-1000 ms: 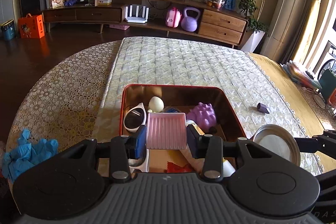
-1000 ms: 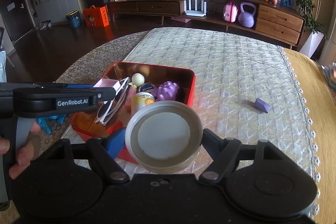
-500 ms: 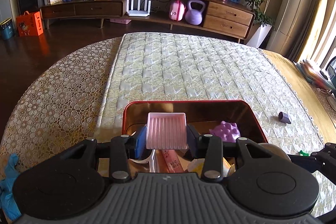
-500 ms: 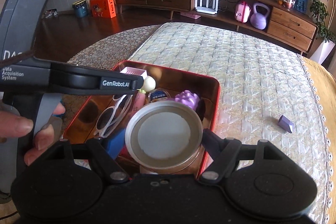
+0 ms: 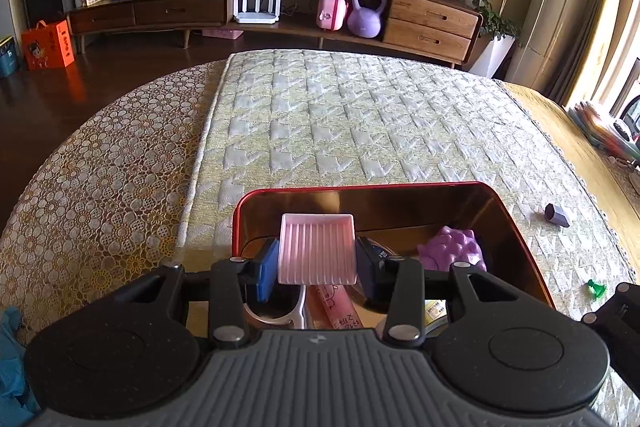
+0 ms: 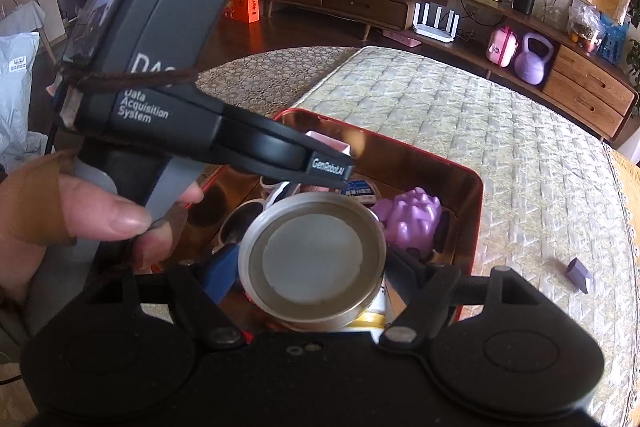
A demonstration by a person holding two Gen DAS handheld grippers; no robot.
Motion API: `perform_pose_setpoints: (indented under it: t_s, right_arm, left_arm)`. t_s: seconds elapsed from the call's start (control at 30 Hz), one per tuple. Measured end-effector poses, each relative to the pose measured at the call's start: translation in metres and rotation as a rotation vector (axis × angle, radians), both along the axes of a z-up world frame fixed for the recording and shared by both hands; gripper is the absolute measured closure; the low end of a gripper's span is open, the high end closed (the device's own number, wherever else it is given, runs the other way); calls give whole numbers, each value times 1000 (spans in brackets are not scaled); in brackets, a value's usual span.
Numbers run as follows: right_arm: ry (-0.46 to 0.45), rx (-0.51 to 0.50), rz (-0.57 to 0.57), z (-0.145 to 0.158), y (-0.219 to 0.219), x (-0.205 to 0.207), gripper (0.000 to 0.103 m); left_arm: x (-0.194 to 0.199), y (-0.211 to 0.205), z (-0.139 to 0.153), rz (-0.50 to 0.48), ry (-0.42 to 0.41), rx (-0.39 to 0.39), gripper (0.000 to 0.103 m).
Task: Organize rigid objects
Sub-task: 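Lower and release the pink soap dish with the left gripper while the right gripper releases the tape roll, then withdraw both grippers from the tin toward the purple block and green pushpin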
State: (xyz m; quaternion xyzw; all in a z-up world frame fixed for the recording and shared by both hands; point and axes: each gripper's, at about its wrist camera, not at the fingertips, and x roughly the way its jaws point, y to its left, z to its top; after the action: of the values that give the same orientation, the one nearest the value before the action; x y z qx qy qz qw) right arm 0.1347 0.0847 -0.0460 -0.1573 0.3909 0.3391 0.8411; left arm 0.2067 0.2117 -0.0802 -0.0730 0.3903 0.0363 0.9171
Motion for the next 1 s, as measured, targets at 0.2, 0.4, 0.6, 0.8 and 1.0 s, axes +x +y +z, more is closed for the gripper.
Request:
perform_pose_setpoints:
  t_s: [0.2, 0.4, 0.6, 0.8, 1.0]
  right_arm:
    - [15, 10, 2, -1, 2, 0, 25]
    - [14, 13, 4, -1, 1, -5, 23]
    - [21, 30, -11, 2, -5, -8, 18]
    - [20, 55, -25, 8, -18, -15, 16]
    - [16, 83, -42, 15, -32, -24, 15]
  left_arm:
    - [-2, -4, -2, -34, 3, 4, 63]
    - [-5, -7, -3, -54, 19, 1, 62]
    - [-7, -9, -2, -53, 39, 0, 62]
    - [-14, -11, 0, -43, 46, -6, 57]
    - [-24, -12, 6, -35, 36, -20, 46]
